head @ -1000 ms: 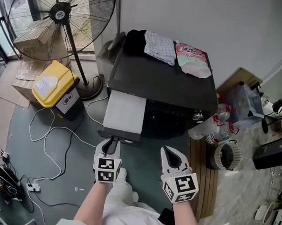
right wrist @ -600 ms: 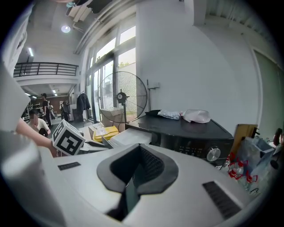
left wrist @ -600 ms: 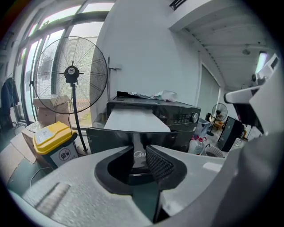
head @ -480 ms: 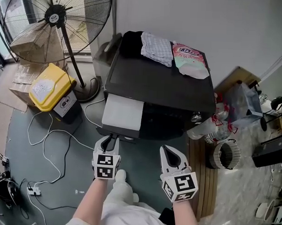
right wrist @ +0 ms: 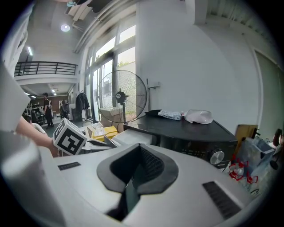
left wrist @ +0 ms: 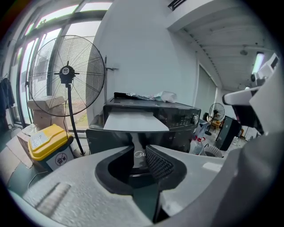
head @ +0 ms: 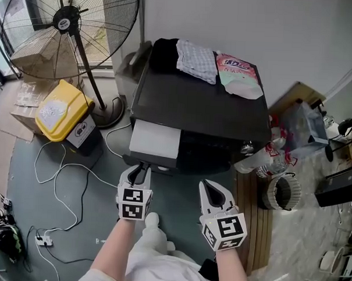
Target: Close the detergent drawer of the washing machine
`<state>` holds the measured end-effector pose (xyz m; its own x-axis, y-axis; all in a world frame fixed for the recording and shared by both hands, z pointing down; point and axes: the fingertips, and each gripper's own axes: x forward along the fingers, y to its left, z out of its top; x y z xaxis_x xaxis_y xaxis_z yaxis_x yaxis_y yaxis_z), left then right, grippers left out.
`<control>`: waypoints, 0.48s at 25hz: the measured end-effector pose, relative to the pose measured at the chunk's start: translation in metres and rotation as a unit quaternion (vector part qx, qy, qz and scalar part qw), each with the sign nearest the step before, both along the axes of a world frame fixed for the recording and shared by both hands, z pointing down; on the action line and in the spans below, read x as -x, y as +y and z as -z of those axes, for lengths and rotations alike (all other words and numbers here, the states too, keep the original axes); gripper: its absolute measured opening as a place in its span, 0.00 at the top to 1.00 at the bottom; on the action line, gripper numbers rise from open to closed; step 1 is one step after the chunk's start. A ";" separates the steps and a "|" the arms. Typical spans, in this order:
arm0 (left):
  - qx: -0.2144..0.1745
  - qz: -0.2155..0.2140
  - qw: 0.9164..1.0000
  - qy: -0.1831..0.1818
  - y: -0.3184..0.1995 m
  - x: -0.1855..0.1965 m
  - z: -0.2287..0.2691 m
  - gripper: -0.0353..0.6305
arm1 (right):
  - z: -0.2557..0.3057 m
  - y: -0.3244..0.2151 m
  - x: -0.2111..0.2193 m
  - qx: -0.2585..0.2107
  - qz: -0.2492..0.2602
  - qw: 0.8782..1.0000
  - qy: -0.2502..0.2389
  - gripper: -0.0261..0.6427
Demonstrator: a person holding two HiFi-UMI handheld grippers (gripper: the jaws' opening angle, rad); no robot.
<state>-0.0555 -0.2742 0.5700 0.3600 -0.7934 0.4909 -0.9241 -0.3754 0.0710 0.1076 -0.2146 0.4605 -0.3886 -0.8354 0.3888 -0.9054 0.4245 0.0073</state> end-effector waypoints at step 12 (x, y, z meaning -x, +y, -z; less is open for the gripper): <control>-0.012 -0.011 1.000 0.008 -0.035 -0.006 0.009 0.84 | -0.001 -0.022 0.006 0.000 -0.016 1.000 -0.006 0.96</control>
<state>-0.0500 -0.3092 0.5611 0.3855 -0.7962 0.4664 -0.9143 -0.3977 0.0769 0.1014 -0.2361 0.4616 -0.3654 -0.8478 0.3844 -0.9189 0.3945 -0.0032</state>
